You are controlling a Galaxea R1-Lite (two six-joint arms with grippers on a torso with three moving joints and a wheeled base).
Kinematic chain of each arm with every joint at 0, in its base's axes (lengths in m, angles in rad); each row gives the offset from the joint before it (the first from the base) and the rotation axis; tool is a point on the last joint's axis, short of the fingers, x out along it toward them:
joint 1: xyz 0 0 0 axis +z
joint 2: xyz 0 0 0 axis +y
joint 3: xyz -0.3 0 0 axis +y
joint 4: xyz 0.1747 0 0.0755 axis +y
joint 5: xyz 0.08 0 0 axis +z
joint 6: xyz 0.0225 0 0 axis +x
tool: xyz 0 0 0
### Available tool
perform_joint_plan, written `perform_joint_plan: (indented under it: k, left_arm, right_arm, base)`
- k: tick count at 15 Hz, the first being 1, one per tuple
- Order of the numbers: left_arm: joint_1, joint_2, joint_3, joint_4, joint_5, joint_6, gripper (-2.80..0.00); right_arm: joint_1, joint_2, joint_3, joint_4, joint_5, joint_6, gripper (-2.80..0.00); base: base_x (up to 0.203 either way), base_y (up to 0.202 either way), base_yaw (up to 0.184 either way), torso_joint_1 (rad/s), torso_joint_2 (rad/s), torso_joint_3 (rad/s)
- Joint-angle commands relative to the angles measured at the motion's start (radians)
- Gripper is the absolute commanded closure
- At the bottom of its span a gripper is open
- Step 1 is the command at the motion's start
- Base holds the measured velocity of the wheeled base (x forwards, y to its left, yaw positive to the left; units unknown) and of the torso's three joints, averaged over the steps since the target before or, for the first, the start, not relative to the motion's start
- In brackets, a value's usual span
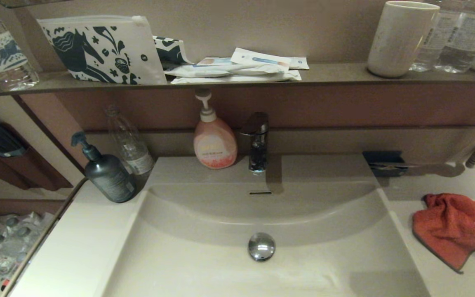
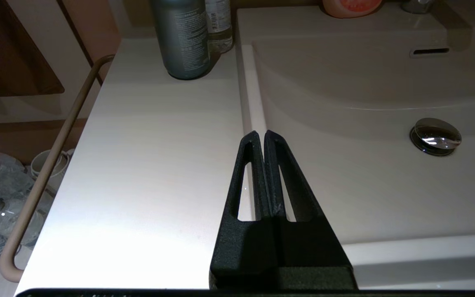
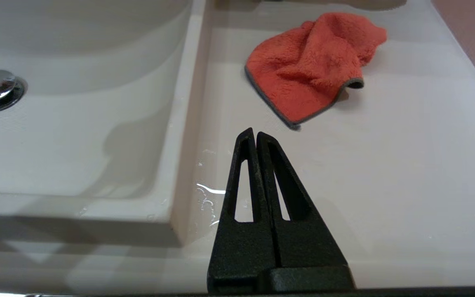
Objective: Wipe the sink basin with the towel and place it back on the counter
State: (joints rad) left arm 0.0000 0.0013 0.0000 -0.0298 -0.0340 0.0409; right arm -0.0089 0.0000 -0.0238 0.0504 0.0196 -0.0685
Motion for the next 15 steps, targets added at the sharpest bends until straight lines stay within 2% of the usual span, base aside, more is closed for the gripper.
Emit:
perform_joint_plan:
  k: [1, 11, 15]
  left_arm:
    - [0.0, 0.0, 0.0, -0.001, 0.0, 0.001, 0.0]
    - [0.0, 0.0, 0.0, -0.001, 0.0, 0.001, 0.0]
    - [0.0, 0.0, 0.0, -0.001, 0.0, 0.001, 0.0]
  right_arm:
    - [0.001, 0.0, 0.005, 0.0, 0.002, -0.001, 0.0]
    - [0.001, 0.0, 0.006, -0.001, 0.003, -0.002, 0.0]
    - [0.001, 0.0, 0.007, -0.003, -0.002, 0.033, 0.0]
  base:
    - [0.0, 0.0, 0.0, 0.0, 0.0, 0.0]
    - [0.0, 0.0, 0.0, 0.0, 0.0, 0.0]
    - [0.0, 0.0, 0.0, 0.0, 0.0, 0.0]
